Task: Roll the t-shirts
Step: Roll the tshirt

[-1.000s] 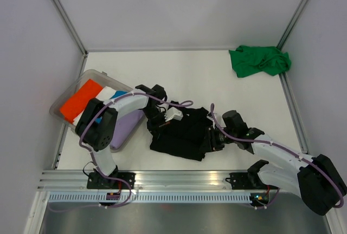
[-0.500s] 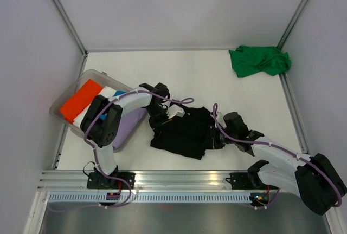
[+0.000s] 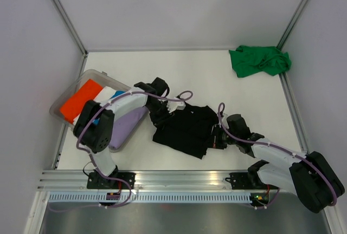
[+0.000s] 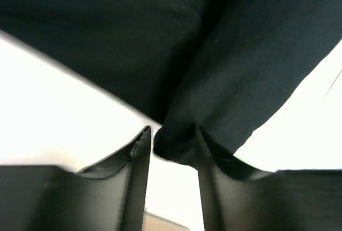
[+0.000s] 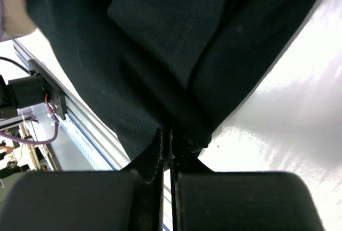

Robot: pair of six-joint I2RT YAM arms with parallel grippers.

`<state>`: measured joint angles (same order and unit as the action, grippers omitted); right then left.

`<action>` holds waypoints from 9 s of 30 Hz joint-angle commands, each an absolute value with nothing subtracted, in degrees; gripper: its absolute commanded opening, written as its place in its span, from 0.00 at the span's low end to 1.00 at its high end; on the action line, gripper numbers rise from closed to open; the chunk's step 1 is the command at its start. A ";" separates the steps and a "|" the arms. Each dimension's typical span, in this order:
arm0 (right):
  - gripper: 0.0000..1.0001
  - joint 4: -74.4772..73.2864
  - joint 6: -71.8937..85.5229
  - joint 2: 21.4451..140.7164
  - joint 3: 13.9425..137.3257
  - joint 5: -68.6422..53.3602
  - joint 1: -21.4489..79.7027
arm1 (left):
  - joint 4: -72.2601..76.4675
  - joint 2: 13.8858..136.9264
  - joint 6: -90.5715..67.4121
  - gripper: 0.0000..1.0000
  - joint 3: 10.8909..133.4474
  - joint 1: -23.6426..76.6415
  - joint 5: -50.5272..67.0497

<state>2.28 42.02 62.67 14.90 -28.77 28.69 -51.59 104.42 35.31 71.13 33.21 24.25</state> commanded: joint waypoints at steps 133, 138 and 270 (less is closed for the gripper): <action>0.48 -20.12 29.01 54.24 20.20 -29.62 25.40 | -50.28 112.41 19.95 0.02 78.75 35.06 23.65; 0.56 -20.65 29.53 48.17 21.44 -30.06 25.49 | -49.13 112.94 17.50 0.02 78.75 36.39 19.95; 0.67 -12.66 -18.11 55.46 29.01 6.23 62.49 | -63.81 99.84 68.20 0.02 71.37 34.54 26.98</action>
<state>-13.41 -15.29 54.87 28.29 1.74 62.19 -62.78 100.16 65.32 69.69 34.94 23.11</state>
